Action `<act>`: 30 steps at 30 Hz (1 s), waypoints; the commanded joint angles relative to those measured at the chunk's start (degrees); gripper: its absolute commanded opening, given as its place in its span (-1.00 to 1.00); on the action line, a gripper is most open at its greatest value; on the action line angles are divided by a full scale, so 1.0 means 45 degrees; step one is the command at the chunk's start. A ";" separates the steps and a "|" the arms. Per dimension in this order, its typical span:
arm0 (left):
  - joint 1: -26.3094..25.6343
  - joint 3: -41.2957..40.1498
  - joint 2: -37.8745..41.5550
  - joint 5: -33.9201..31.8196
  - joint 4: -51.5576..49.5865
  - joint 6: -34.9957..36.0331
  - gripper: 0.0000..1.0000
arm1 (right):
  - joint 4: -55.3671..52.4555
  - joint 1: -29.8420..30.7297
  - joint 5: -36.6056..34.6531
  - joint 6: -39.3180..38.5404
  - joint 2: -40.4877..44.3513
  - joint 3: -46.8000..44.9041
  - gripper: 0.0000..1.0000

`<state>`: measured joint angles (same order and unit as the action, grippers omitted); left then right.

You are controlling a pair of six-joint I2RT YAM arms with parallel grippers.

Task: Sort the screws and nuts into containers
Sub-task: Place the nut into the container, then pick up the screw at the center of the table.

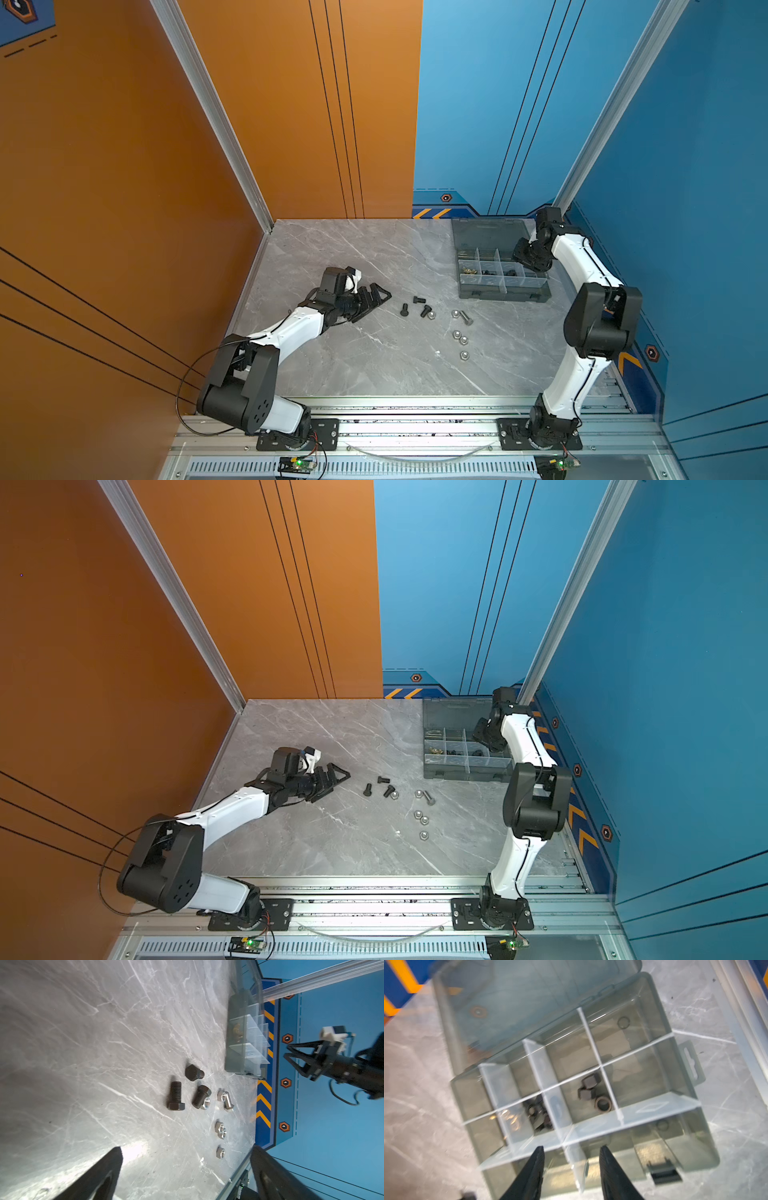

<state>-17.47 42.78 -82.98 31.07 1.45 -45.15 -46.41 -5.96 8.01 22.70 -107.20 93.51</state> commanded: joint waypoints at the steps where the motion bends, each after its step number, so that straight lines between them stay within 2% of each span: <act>1: -0.0467 0.0703 -0.0014 -0.1048 -0.1408 0.0887 0.96 | -0.0048 0.0445 0.0506 0.0118 0.1094 -0.1236 -0.06; 10: -0.1888 0.2388 -0.1203 -0.2895 -0.3666 0.1852 0.96 | 0.0659 0.1774 0.0642 0.0844 0.3719 -0.4287 -0.04; 16: -0.2810 0.3734 -0.2258 -0.4039 -0.5045 0.2478 0.96 | 0.1196 0.2144 0.0785 0.1408 0.4893 -0.5649 -0.02; 23: -0.3277 0.4612 -0.3061 -0.4150 -0.5230 0.2482 0.96 | 0.1178 0.2298 0.1013 0.1496 0.5225 -0.6457 -0.02; 30: -0.3357 0.4845 -0.3375 -0.3859 -0.5236 0.2483 0.96 | 0.1193 0.3690 0.0416 0.1852 0.5196 -0.7484 -0.01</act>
<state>-31.97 63.20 -96.79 13.89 -20.25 -35.31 -41.08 8.38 11.75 29.34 -84.44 61.43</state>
